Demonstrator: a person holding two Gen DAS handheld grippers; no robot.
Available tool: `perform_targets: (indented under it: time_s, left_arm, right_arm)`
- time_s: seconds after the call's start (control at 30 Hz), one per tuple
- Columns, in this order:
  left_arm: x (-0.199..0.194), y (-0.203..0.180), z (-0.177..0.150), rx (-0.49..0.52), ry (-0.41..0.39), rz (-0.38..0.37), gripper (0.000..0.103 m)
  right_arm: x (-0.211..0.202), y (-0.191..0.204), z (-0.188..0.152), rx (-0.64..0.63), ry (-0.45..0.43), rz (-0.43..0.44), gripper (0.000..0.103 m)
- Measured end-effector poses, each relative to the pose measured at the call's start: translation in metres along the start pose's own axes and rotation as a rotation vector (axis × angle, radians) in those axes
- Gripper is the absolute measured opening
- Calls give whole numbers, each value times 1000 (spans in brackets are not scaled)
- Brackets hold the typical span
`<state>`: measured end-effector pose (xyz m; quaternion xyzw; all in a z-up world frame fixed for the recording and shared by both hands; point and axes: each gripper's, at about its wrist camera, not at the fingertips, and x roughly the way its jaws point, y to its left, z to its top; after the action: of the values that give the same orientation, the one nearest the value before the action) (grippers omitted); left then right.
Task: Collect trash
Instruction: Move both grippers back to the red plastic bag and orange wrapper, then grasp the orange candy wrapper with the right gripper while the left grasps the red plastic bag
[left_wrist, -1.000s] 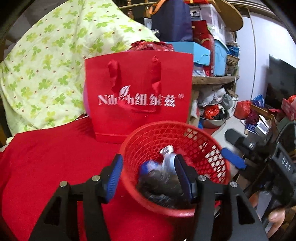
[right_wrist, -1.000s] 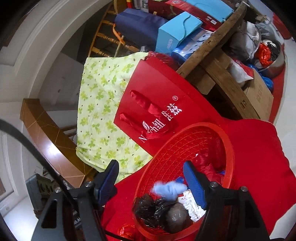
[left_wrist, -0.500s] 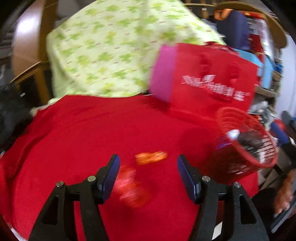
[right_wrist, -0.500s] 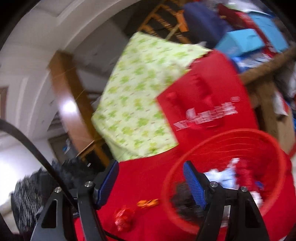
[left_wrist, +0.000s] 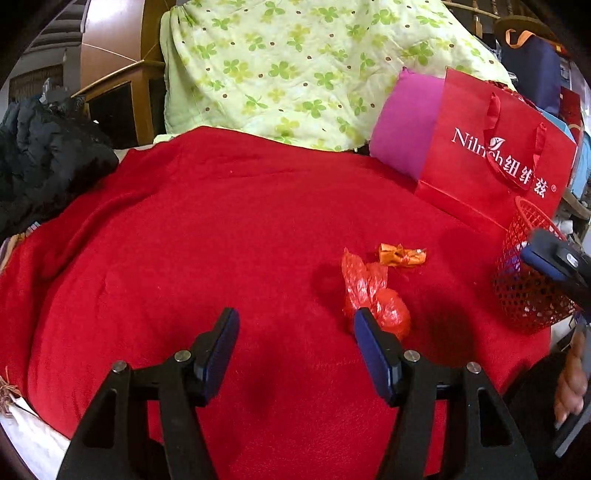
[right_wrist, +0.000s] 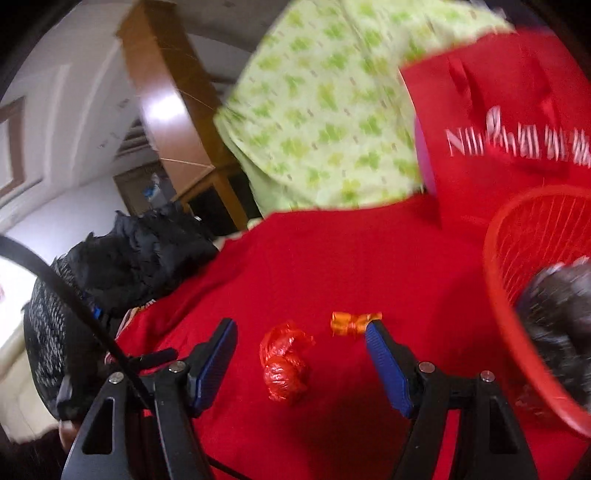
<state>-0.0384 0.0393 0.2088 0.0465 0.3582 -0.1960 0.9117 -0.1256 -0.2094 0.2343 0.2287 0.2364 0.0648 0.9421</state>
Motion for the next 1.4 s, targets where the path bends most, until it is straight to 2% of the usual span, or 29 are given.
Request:
perform_targets:
  time_s: [0.3, 0.57, 0.67, 0.77, 0.83, 0.87, 1.03, 1.27, 1.4]
  left_arm:
    - [17, 20, -11, -52, 39, -23, 65]
    - [22, 35, -13, -87, 42, -9, 65]
    - [23, 33, -12, -79, 40, -8, 65]
    - [25, 29, -8, -70, 39, -10, 65]
    - [25, 25, -5, -60, 37, -13, 65]
    - [26, 22, -4, -54, 35, -14, 65]
    - [28, 7, 9, -45, 37, -54, 65]
    - [50, -23, 26, -59, 98, -180, 65]
    - [74, -36, 31, -77, 151, -227, 65]
  right_arm:
    - [98, -57, 12, 369, 257, 15, 75]
    - [156, -96, 11, 567, 340, -68, 74]
    - [169, -98, 12, 562, 350, -111, 72]
    - [180, -92, 16, 508, 347, -155, 64]
    - [185, -90, 15, 478, 362, -172, 45]
    - [186, -88, 15, 464, 362, -175, 39]
    - [174, -75, 25, 373, 319, -175, 26]
    - [144, -57, 39, 257, 235, -140, 25]
    - [140, -64, 40, 280, 236, -137, 25]
